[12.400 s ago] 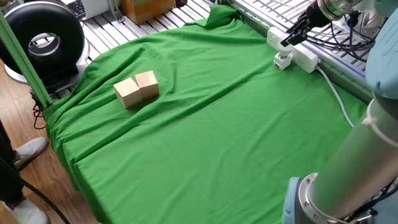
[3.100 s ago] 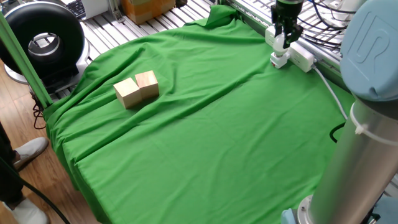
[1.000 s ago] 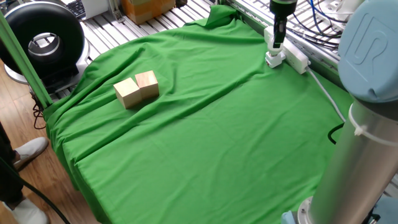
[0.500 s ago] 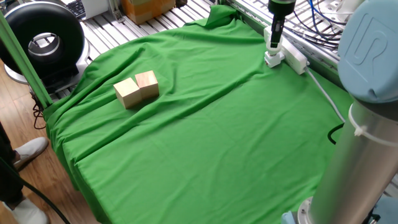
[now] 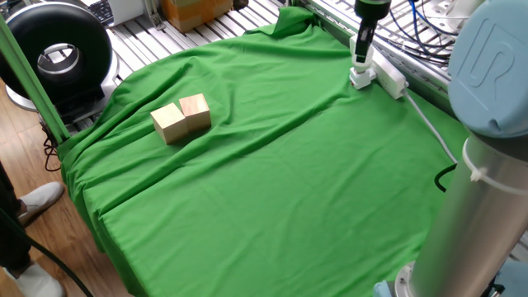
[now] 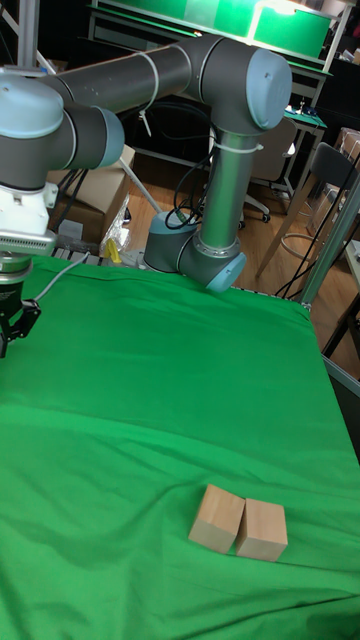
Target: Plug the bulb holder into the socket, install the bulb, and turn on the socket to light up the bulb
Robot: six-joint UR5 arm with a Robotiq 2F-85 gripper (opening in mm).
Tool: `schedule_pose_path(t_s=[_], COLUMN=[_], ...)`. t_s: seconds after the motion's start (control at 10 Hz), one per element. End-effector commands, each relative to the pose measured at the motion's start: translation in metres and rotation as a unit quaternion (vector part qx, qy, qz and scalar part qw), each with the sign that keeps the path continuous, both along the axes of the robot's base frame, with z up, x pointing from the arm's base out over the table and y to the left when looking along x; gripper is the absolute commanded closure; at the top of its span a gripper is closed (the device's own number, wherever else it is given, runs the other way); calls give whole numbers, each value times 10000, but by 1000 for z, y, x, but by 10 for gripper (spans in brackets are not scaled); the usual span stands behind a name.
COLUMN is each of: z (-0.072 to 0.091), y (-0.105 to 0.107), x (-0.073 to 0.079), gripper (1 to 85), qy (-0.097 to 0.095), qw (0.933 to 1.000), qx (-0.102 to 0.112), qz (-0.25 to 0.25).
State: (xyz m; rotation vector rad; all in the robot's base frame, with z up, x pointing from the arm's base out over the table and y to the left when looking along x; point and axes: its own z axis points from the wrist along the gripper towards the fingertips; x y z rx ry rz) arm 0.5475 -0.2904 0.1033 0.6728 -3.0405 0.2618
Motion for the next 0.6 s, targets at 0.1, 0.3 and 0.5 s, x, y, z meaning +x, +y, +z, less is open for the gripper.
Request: schedule_pose_path(t_s=[0.1,0.3,0.5], z=[0,2,2], y=[-7,-6,-5], x=[9,12,15], gripper=[807,583,397], qy=[-188,-239,-289], qw=[9993,9992,9994], qx=[-47,-30,-17], qz=[-333,-317,-207])
